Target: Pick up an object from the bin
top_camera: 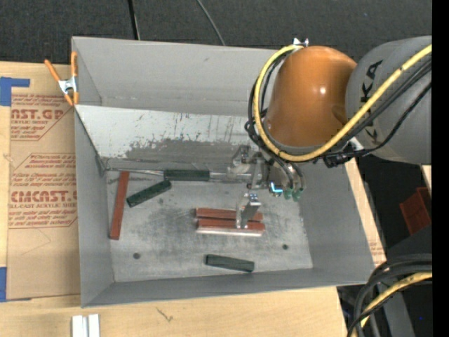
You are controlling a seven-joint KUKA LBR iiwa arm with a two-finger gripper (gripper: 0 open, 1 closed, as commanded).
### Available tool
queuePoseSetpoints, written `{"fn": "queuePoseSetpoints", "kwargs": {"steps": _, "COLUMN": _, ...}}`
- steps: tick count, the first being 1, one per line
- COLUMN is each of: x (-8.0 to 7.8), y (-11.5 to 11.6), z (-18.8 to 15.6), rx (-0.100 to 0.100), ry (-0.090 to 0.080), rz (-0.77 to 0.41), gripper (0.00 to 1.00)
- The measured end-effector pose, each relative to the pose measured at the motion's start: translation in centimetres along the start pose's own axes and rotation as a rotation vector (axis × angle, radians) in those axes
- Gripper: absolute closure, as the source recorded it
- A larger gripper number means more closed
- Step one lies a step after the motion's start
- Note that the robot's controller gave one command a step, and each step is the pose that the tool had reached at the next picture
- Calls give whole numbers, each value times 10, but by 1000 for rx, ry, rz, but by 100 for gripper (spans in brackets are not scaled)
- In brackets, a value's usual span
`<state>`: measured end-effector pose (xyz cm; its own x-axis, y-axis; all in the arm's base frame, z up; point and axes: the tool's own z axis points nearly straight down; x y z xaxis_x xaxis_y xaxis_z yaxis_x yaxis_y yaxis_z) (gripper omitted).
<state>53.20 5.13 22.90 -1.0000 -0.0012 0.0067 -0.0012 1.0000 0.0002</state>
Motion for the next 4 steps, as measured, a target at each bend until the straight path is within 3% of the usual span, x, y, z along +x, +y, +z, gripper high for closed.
{"fn": "queuePoseSetpoints", "kwargs": {"steps": 1, "x": -2, "y": 0, "z": -4, "rx": -1, "ry": -8, "rz": 1, "gripper": 0}}
{"fn": "queuePoseSetpoints", "kwargs": {"steps": 2, "x": -8, "y": 0, "z": 37, "rx": 0, "ry": -15, "rz": -60, "gripper": 0}}
{"fn": "queuePoseSetpoints", "kwargs": {"steps": 3, "x": -13, "y": -13, "z": 125, "rx": 0, "ry": -7, "rz": -112, "gripper": 100}}
{"fn": "queuePoseSetpoints", "kwargs": {"steps": 4, "x": -13, "y": -13, "z": 125, "rx": 0, "ry": -7, "rz": -111, "gripper": 0}}
